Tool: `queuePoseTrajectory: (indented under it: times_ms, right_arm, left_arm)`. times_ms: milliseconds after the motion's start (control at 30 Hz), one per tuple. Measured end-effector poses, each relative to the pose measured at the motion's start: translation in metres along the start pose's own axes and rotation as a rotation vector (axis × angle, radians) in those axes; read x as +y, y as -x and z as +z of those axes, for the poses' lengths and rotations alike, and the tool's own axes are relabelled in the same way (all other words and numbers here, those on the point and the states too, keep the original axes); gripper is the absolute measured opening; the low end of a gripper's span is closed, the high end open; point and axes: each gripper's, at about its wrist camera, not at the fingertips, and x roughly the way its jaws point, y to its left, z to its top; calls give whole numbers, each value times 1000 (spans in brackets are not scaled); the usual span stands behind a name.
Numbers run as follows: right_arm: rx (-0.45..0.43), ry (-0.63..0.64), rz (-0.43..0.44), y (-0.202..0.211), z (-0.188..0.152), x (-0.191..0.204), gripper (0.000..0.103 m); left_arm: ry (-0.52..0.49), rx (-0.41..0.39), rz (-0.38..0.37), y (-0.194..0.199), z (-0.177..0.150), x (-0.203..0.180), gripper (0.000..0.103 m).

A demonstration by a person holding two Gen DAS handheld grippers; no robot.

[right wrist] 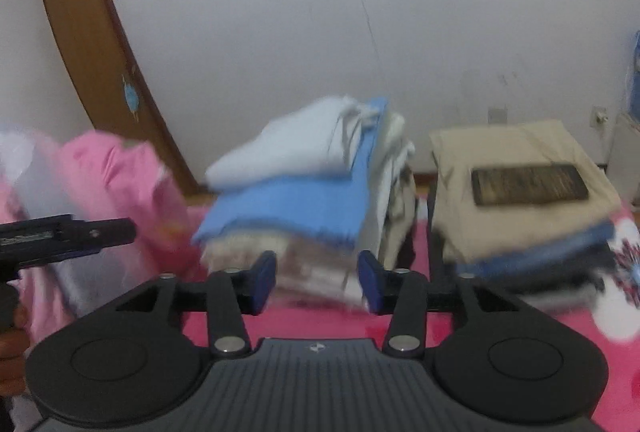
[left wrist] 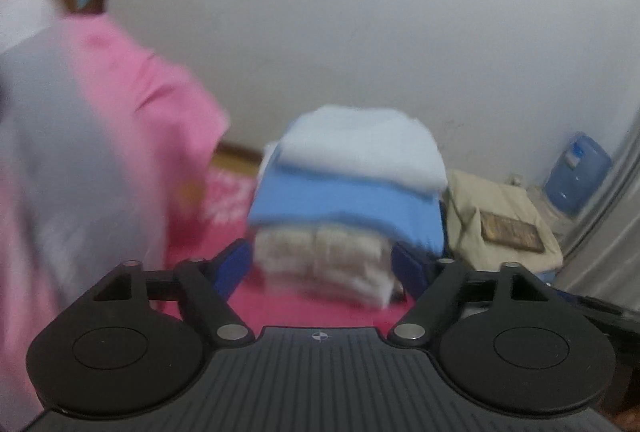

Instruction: Fold clothes

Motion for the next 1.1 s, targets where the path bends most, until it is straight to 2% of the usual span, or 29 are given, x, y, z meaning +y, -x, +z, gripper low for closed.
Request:
queuePoseTrajectory:
  times_ms: [67, 100, 133, 233, 267, 300, 367, 600, 767, 933, 1100]
  right_arm:
    - [10, 7, -15, 27, -10, 11, 56]
    - [14, 12, -23, 40, -15, 17, 61]
    - [16, 26, -35, 50, -16, 25, 64]
    - [-4, 52, -62, 81, -24, 46, 77]
    - [-11, 60, -70, 91, -27, 53, 85]
    - [-18, 69, -79, 102, -29, 59, 92]
    - [-29, 83, -104, 117, -34, 70, 100]
    - [-35, 51, -170, 146, -43, 83, 103]
    - [-41, 115, -230, 154, -42, 96, 103]
    - [-90, 138, -252, 168, -41, 108, 103]
    - [-105, 139, -283, 176, -42, 116, 103]
  left_arm:
    - [11, 7, 27, 17, -8, 14, 91]
    - [10, 1, 48, 26, -8, 25, 98]
    - [-2, -10, 66, 39, -11, 24, 100]
    - [-44, -38, 104, 74, -21, 20, 103]
    - [-56, -44, 108, 84, -24, 20, 103]
    - [-55, -43, 107, 93, -23, 19, 103]
    - [-39, -29, 110, 104, -23, 19, 103]
    - [-21, -46, 186, 131, -31, 15, 103]
    - [-23, -82, 230, 143, -34, 13, 103]
    - [-64, -106, 245, 157, -35, 8, 103]
    - [-94, -91, 240, 162, -39, 5, 103]
